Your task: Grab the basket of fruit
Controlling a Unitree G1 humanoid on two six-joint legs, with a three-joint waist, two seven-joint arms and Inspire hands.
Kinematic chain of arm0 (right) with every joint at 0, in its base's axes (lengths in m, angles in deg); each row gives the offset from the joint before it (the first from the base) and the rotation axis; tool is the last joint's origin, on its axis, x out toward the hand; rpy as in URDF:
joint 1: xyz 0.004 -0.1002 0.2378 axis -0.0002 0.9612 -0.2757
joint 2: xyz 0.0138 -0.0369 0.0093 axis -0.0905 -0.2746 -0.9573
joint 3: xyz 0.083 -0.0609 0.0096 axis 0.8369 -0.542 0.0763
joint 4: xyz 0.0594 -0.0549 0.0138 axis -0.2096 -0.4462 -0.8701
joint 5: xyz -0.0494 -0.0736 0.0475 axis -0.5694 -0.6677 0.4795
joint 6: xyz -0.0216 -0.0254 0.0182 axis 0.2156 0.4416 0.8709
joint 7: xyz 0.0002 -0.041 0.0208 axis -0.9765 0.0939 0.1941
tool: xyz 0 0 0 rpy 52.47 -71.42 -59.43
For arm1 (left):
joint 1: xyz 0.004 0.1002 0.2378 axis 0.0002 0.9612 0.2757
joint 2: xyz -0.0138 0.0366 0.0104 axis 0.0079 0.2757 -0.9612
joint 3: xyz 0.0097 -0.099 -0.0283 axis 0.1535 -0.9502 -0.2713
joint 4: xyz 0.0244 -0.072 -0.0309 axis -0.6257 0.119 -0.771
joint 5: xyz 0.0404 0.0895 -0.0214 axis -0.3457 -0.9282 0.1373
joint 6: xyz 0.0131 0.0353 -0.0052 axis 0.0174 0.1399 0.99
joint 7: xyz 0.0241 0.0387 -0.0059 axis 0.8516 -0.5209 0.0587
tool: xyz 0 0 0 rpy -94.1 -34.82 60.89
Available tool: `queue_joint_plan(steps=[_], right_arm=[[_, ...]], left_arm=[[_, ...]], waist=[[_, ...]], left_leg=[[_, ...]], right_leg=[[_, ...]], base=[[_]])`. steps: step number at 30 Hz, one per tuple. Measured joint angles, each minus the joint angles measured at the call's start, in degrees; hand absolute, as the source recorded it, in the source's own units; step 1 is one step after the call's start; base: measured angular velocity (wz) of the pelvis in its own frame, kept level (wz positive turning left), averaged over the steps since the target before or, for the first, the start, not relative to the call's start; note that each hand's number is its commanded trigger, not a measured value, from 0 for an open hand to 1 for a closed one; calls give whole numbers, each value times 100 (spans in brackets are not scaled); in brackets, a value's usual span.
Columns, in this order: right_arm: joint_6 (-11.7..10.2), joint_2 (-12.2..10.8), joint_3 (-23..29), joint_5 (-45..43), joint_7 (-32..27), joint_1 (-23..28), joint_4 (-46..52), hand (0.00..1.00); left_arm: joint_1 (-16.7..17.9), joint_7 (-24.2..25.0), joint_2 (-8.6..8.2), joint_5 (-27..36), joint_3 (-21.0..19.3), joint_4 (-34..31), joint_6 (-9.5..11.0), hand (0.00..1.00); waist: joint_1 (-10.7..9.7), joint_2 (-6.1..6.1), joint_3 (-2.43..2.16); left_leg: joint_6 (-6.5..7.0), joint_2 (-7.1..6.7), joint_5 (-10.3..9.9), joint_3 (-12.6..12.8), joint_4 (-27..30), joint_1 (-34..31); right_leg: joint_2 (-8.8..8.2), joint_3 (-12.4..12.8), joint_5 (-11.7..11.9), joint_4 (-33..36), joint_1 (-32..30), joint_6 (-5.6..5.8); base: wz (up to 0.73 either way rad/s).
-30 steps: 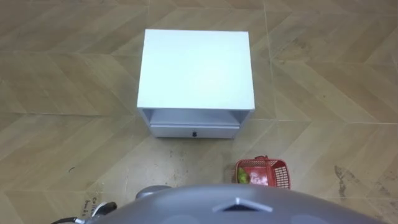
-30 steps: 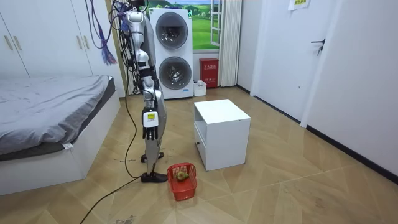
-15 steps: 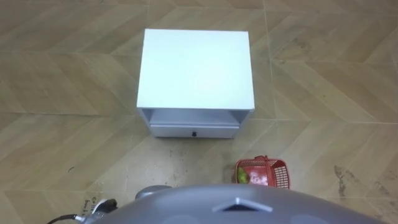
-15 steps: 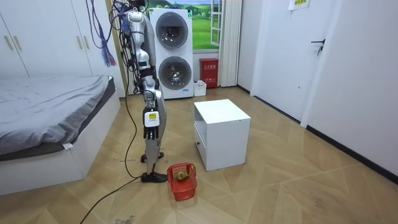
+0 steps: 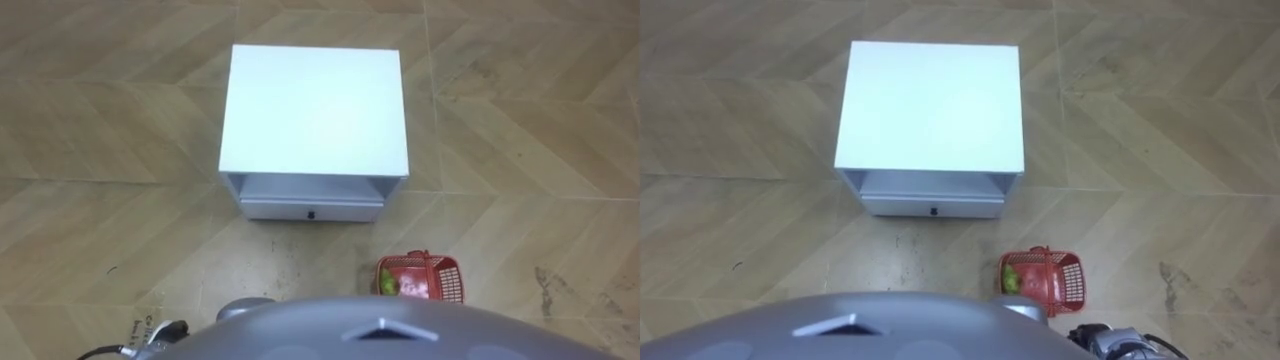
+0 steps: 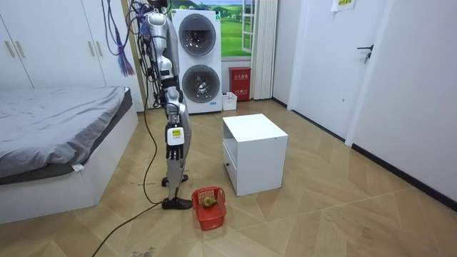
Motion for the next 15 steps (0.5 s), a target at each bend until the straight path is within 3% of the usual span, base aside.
queue_joint_plan(steps=[9, 10, 11, 13, 15], right_arm=[[-15, 1, 189, -79, -142, -107, 257, 0], [-29, 3, 189, -79, -180, -169, 242, 0], [-43, 16, 188, -88, -244, -212, 252, 0], [-56, 46, 151, -138, -341, -257, 350, 0], [-44, 53, 140, -249, -375, -267, 585, 0]], left_arm=[[-195, 57, 97, -6, -17, -3, 94, 0], [-276, 62, 146, -4, -18, 24, 116, 0], [-364, 53, 177, 5, -17, 105, 138, 0], [-427, 23, 219, 11, -18, 203, 198, 0], [-442, -13, 273, 9, -59, 230, 247, 0]], waist=[[13, 11, -9], [21, -17, 11], [31, -10, 36], [94, 18, 27], [115, 24, 19]], left_leg=[[82, -15, -47, 29, 324, -416], [104, -42, -60, 28, 503, -553], [144, -73, -83, 28, 657, -693], [232, -121, -135, 80, 729, -896], [345, -83, -123, 233, 795, -1209]], right_leg=[[-118, 5, -21, 588, -547, -5], [-165, 12, -19, 689, -678, -6], [-209, 28, -9, 743, -814, -8], [-264, 43, 16, 769, -1011, 25], [-325, 87, 84, 773, -1233, 78]], base=[[-1], [-8], [-14], [-27], [-17]])
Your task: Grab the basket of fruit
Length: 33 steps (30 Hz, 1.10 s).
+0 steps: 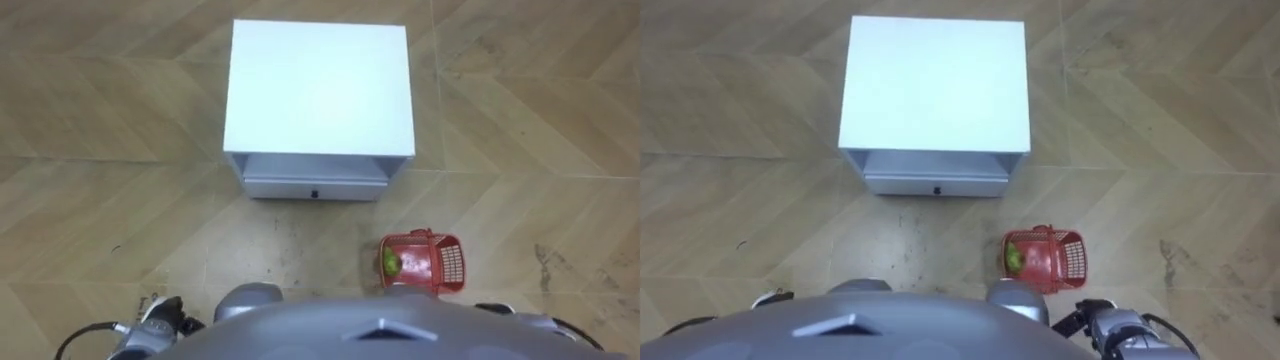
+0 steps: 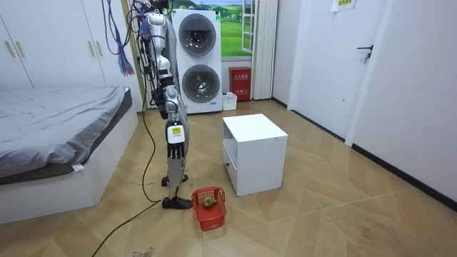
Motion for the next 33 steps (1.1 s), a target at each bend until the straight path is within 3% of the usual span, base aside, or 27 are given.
queue_joint_plan(steps=[2, 5, 7, 8, 10, 11, 12, 13, 14, 15, 16, 17, 18, 20, 21, 22, 23, 24, 25, 28, 29, 31, 33], right_arm=[[13, 12, 158, -35, -68, 61, 114, 0], [-80, 40, 112, 53, -262, 28, 119, 0], [-183, 70, 71, 91, -316, -101, 121, 0], [-219, 83, 68, 109, -344, -240, 121, 0], [-311, 92, 33, 289, -483, -402, 107, 0], [-437, 81, 11, 545, -552, -566, 95, 0], [-504, 66, 3, 679, -595, -662, 59, 0], [-610, 47, -70, 790, -706, -792, 41, 0], [-620, 0, -145, 890, -805, -900, 67, 0], [-619, -33, -138, 954, -847, -960, 90, 0], [-618, -68, -130, 1020, -940, -1076, 151, 0], [-628, -56, -129, 1092, -1061, -1206, 228, 0], [-638, -50, -129, 1131, -1132, -1308, 240, 0], [-789, -44, -109, 1161, -1349, -1705, 239, 0], [-826, -43, -90, 1188, -1404, -1778, 238, 0], [-859, -35, -58, 1237, -1519, -1886, 250, 0], [-865, -15, 28, 1369, -1593, -1987, 254, 0], [-895, -12, 94, 1442, -1622, -2023, 259, 0], [-964, -3, 140, 1634, -1687, -2024, 296, 0], [-1021, 17, 538, 1762, -1836, -2046, 533, 0], [-1076, 63, 661, 1796, -1877, -2118, 557, 0], [-1077, 89, 744, 1826, -1886, -2298, 582, 0], [-1081, 103, 759, 1918, -1944, -2348, 749, 0]], left_arm=[[21, 16, 44, -4, -241, 1, 80, 0], [156, 18, 153, -5, -236, -6, 154, 0], [105, 12, 177, 46, -212, -6, 232, 0], [71, 10, 190, 59, -178, -7, 276, 0], [-115, -7, 208, 179, -156, -10, 322, 0], [-267, -45, 250, 279, -150, 6, 371, 0], [-359, -83, 267, 283, -148, 38, 382, 0], [-622, -213, 262, 285, -109, 123, 408, 0], [-749, -299, 261, 341, -51, 175, 480, 0], [-772, -342, 261, 410, -45, 202, 525, 0], [-883, -444, 268, 506, 17, 276, 613, 0], [-1066, -537, 270, 582, 138, 363, 681, 0], [-1142, -575, 272, 646, 185, 400, 720, 0], [-1275, -676, 282, 882, 393, 600, 742, 0], [-1306, -679, 282, 955, 419, 671, 744, 0], [-1352, -713, 298, 1088, 537, 809, 742, 0], [-1403, -750, 306, 1188, 640, 941, 760, 0], [-1424, -757, 310, 1192, 665, 966, 769, 0], [-1378, -785, 336, 1286, 705, 1021, 822, 0], [-1352, -922, 407, 1398, 736, 1015, 887, 0], [-1381, -972, 401, 1396, 738, 989, 910, 0], [-1358, -1042, 416, 1402, 729, 985, 918, 0], [-1390, -1131, 470, 1446, 742, 1001, 922, 0]], waist=[[14, 17, 12], [187, -102, -65], [224, -168, -94], [244, -201, -95], [199, -245, -53], [177, -268, -39], [146, -247, -17], [162, -214, 22], [188, -215, 33], [195, -153, -13], [157, -199, -48], [186, -296, -5], [188, -332, 23], [165, -341, 55], [165, -334, 57], [165, -318, 61], [150, -312, 69], [153, -305, 74], [154, -323, 68], [-11, -401, 58], [-59, -408, 65], [71, -360, 78], [137, -409, 92]], left_leg=[[118, -21, 4, 66, 110, -168], [179, -108, 4, 136, 243, -346], [193, -108, 6, 97, 503, -686], [194, -103, 7, 77, 716, -974], [194, -89, 7, 29, 1101, -1446], [193, -74, 6, -122, 1527, -1903], [192, -59, 6, -230, 1787, -2144], [186, 11, 5, -454, 2214, -2546], [120, 32, 43, -743, 2472, -2870], [72, -7, 68, -859, 2528, -3005], [-7, -43, 110, -1013, 2580, -3217], [-23, -79, 118, -1035, 2798, -3511], [-24, -91, 117, -1039, 2978, -3692], [-80, -103, 53, -1142, 3787, -4446], [-79, -110, -25, -1153, 3956, -4577], [-69, -152, -335, -1153, 4239, -4766], [13, -227, -485, -1145, 4595, -5007], [48, -250, -551, -1122, 4760, -5102], [115, -260, -670, -976, 5067, -5243], [348, -183, -893, -341, 5753, -5563], [365, -151, -953, -187, 5988, -5683], [408, -106, -1038, -114, 6299, -5848], [485, -111, -1193, -58, 6595, -5986]], right_leg=[[-263, -243, -363, 1432, -275, -134], [-444, -28, -340, 2923, 14, -235], [-456, 97, -155, 3112, 249, -281], [-493, 177, -41, 3058, 418, -248], [-617, 174, 96, 2578, 633, -276], [-642, 235, 148, 2168, 645, -275], [-570, 255, -105, 2061, 656, -99], [-414, 245, -511, 1947, 617, -51], [-248, 257, -757, 1928, 520, -47], [-183, 258, -853, 1933, 467, -51], [-156, 336, -1144, 2072, 305, -6], [-190, 457, -1541, 2347, 85, 49], [-206, 468, -1762, 2525, -35, 55], [-229, 477, -2493, 3257, -485, 39], [-258, 435, -2649, 3480, -588, 41], [-335, 366, -2941, 4007, -780, 31], [-415, 398, -3140, 4618, -998, 66], [-479, 405, -3179, 4950, -1113, 85], [-658, 426, -3196, 5680, -1315, 97], [-1204, 525, -3158, 7189, -1720, 95], [-1377, 566, -3157, 7600, -1862, 93], [-1514, 647, -3158, 8043, -2074, 92], [-1634, 753, -3146, 8551, -2186, 90]], base=[[18], [-1], [3], [10], [16], [27], [27], [16], [7], [18], [33], [34], [23], [13], [19], [35], [39], [42], [57], [85], [68], [-11], [-13]])
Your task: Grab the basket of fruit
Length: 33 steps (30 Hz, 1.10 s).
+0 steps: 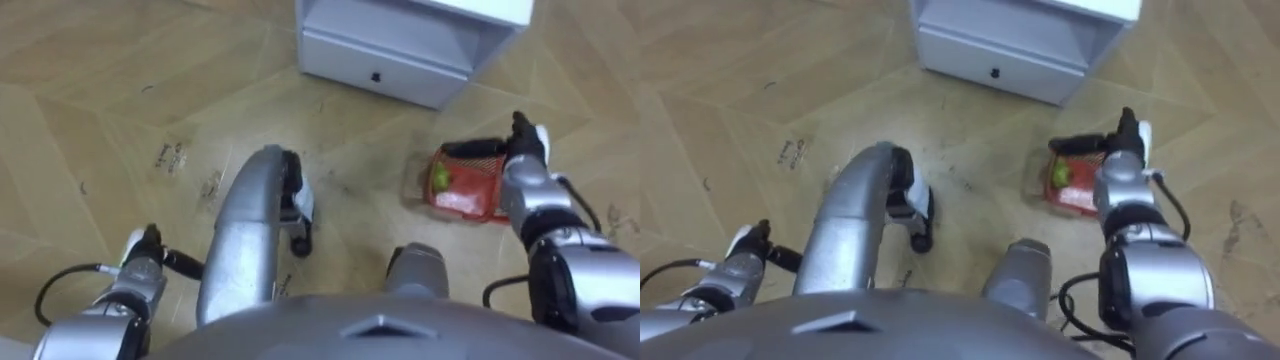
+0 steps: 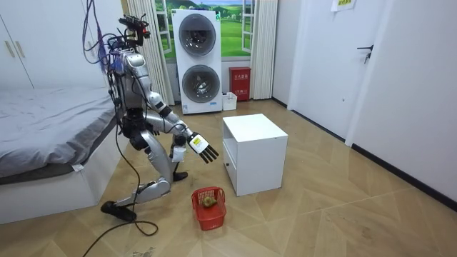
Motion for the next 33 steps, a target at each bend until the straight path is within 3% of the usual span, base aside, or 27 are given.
queue_joint_plan(steps=[3, 4, 5, 7, 9, 10, 11, 12, 14, 18, 21, 22, 23, 24, 25, 26, 28, 29, 33], right_arm=[[-10, 67, 12, 114, -187, 2, 160, 0], [-16, 118, 13, 169, -213, 4, 218, 0], [-16, 126, 15, 169, -259, 14, 306, 0], [-13, 123, 12, 174, -276, 17, 441, 0], [-13, 127, 13, 174, -310, 71, 562, 0], [-34, 138, 12, 172, -318, 117, 631, 0], [-49, 139, 11, 157, -300, 125, 623, 0], [-48, 136, 7, 158, -282, 157, 618, 0], [-16, 89, -4, 165, -244, 302, 620, 0], [15, 132, -119, 404, -312, 348, 604, 0], [7, 198, -370, 403, -312, 359, 588, 0], [6, 205, -507, 403, -303, 358, 590, 0], [7, 204, -635, 404, -285, 367, 591, 0], [0, 334, -647, 403, -250, 365, 605, 0], [2, 534, -619, 417, -253, 354, 628, 0], [0, 595, -637, 417, -263, 353, 623, 0], [-21, 483, -769, 413, -222, 330, 532, 0], [-65, 392, -894, 419, -155, 322, 489, 0], [-137, 385, -904, 663, -44, 301, 346, 0]], left_arm=[[-40, -124, 111, 170, 45, -15, 110, 0], [-32, -158, 93, 173, 70, -38, 185, 0], [49, -158, 72, 178, 130, -29, 223, 0], [135, -153, 53, 191, 226, 88, 230, 0], [141, -156, 89, 239, 305, 238, 238, 0], [132, -157, 116, 247, 329, 277, 245, 0], [151, -153, 103, 275, 328, 294, 250, 0], [175, -146, 88, 285, 327, 305, 249, 0], [358, -74, 75, 349, 399, 350, 251, 0], [561, 13, 64, 414, 687, 351, 252, 0], [715, 13, 28, 415, 772, 340, 264, 0], [803, 14, 44, 415, 770, 338, 263, 0], [917, 20, 92, 416, 771, 336, 265, 0], [882, 22, -46, 424, 770, 323, 239, 0], [825, 118, -195, 451, 790, 270, 327, 0], [730, 209, -205, 460, 853, 233, 415, 0], [667, 257, -106, 486, 954, 251, 431, 0], [649, 252, -58, 534, 990, 295, 428, 0], [600, 267, -56, 566, 1197, 306, 449, 0]], waist=[[-202, -150, 37], [-294, -162, 48], [-308, -150, 48], [-306, -137, 44], [-474, -178, 20], [-496, -242, 0], [-482, -246, 2], [-476, -250, 5], [-412, -252, 4], [-438, -252, 14], [-467, -260, 27], [-450, -278, 37], [-448, -379, 45], [-412, -178, 59], [-439, -57, 89], [-442, -66, 72], [-423, -202, 121], [-411, -268, 115], [-484, -246, 119]], left_leg=[[109, 58, -196, 153, 601, -166], [125, 148, -272, 201, 845, -196], [81, 212, -378, 210, 1019, -207], [52, 215, -446, 186, 1125, -225], [62, 238, -450, 208, 1215, -263], [60, 357, -450, 275, 1325, -302], [36, 453, -448, 269, 1470, -345], [-15, 454, -455, 241, 1527, -349], [-217, 376, -436, 81, 1620, -363], [-412, 356, -414, -27, 1640, -376], [-551, 199, -442, -218, 1890, -415], [-670, 50, -375, -426, 2181, -528], [-777, -159, -341, -512, 2514, -717], [-809, -219, -398, -648, 2633, -823], [-861, -449, -533, -652, 2384, -981], [-957, -507, -536, -639, 2253, -989], [-957, -489, -535, -657, 2285, -997], [-957, -491, -534, -730, 2346, -996], [-960, -487, -533, -814, 2407, -999]], right_leg=[[-230, 35, 51, 742, 113, -1], [-284, 48, 50, 996, 113, -2], [-309, 74, 50, 1166, 109, -2], [-326, 108, 47, 1344, 136, 6], [-330, 88, 204, 1516, 342, -9], [-321, 121, 303, 1562, 490, -7], [-316, 138, 195, 1708, 513, -16], [-318, 149, 194, 1782, 510, -19], [-275, 174, 184, 1919, 508, -39], [-107, 225, 130, 1950, 523, -69], [-63, 306, -92, 2054, 722, -212], [7, 410, -178, 2191, 838, -297], [21, 503, -279, 2393, 1050, -295], [122, 431, -243, 2416, 1043, -284], [74, 405, -247, 2384, 963, -195], [-46, 433, -279, 2355, 846, -152], [-46, 479, -285, 2308, 770, -148], [1, 520, -284, 2288, 770, -149], [94, 525, -283, 2277, 790, -151]], base=[[48], [11], [-4], [-13], [25], [17], [0], [-17], [-21], [-3], [-13], [-25], [-25], [6], [26], [34], [-6], [-28], [-9]])
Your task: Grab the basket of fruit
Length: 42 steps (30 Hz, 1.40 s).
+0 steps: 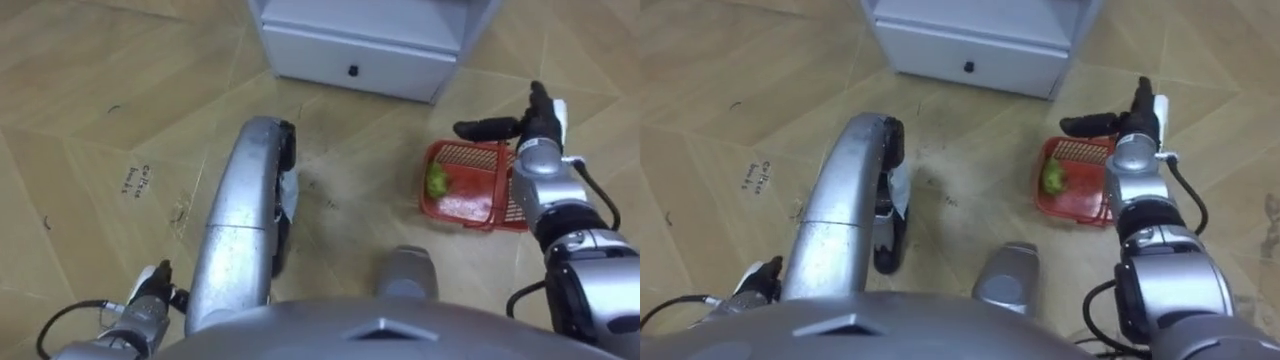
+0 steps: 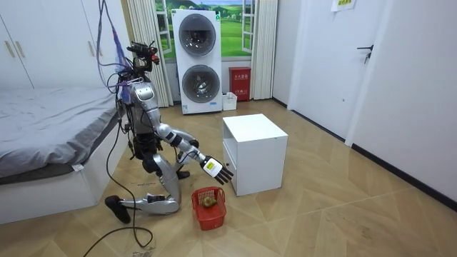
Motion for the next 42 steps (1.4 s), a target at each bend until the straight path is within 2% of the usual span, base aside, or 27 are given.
queue_joint_plan(steps=[3, 5, 10, 11, 13, 14, 18, 21, 23, 33, 36, 37, 38, 42], right_arm=[[12, 29, -5, 317, 5, 17, -207, 0], [17, 112, -15, 536, 18, 16, -246, 0], [27, 192, -56, 845, 63, 17, -404, 0], [26, 225, -56, 878, 66, 16, -414, 0], [25, 299, -56, 962, 68, 16, -446, 0], [25, 336, -54, 977, 78, 15, -472, 0], [25, 428, -54, 1076, 194, -23, -559, 0], [24, 458, -55, 1082, 252, -28, -615, 0], [21, 469, -55, 1082, 338, -33, -692, 0], [21, 552, -57, 1074, 494, -36, -912, 0], [21, 562, -89, 1074, 549, -87, -952, 1], [21, 573, -172, 1067, 581, -131, -1039, 63], [23, 579, -225, 1050, 617, -134, -1095, 100], [24, 644, -355, 1052, 703, -135, -1116, 100]], left_arm=[[-31, 7, -3, 60, 259, -29, 26, 0], [-26, 5, -14, 79, 378, -122, 62, 0], [97, -11, -14, 298, 381, -214, 100, 0], [105, -11, -14, 292, 381, -219, 99, 0], [111, -10, -14, 289, 381, -259, 106, 0], [116, -10, -11, 293, 381, -274, 123, 0], [243, -10, 1, 298, 388, -420, 124, 0], [249, 2, 4, 298, 541, -421, 122, 0], [243, 34, 3, 298, 615, -423, 129, 0], [243, 37, 1, 297, 729, -417, 126, 0], [243, 37, 0, 297, 762, -416, 125, 0], [242, 37, -8, 296, 770, -416, 124, 0], [236, 38, -9, 296, 802, -416, 125, 0], [216, 110, -26, 296, 815, -411, 121, 0]], waist=[[-2, 51, -12], [21, 143, -11], [63, 295, -37], [79, 322, -26], [135, 348, -16], [185, 354, -9], [226, 376, 4], [243, 433, 13], [273, 474, 26], [370, 493, 31], [380, 493, 37], [376, 510, 44], [376, 519, 43], [411, 544, 41]], left_leg=[[-3, 21, -2, 12, -30, -52], [-21, 29, -10, 29, -76, -180], [-48, 30, -14, 40, -98, -268], [-76, 39, -23, 45, -103, -288], [-91, 56, -15, 50, -103, -360], [-91, 108, -15, 71, -97, -406], [-92, 133, -15, 101, -93, -526], [-93, 141, -15, 128, -88, -595], [-165, 142, -55, 138, -90, -609], [-165, 147, -56, 171, -94, -616], [-166, 201, -56, 199, -94, -628], [-167, 206, -56, 201, -94, -629], [-167, 210, -56, 206, -97, -629], [-169, 229, -56, 232, -106, -664]], right_leg=[[16, 16, 0, 40, -87, 1], [13, 91, -5, 143, -297, 3], [24, 229, -14, 231, -488, 15], [22, 245, -16, 246, -522, 14], [26, 283, -21, 284, -628, 9], [27, 325, -26, 312, -708, 6], [38, 413, -27, 379, -889, 6], [23, 427, -27, 402, -957, 6], [8, 444, -27, 413, -991, 7], [-17, 439, -27, 439, -1007, 7], [-4, 503, -27, 491, -1086, 7], [-2, 516, -27, 502, -1099, 7], [-2, 526, -27, 506, -1109, 7], [-7, 560, -27, 526, -1181, 8]], base=[[0], [0], [-5], [-6], [-3], [-6], [-4], [1], [0], [0], [-7], [-5], [-3], [-1]])
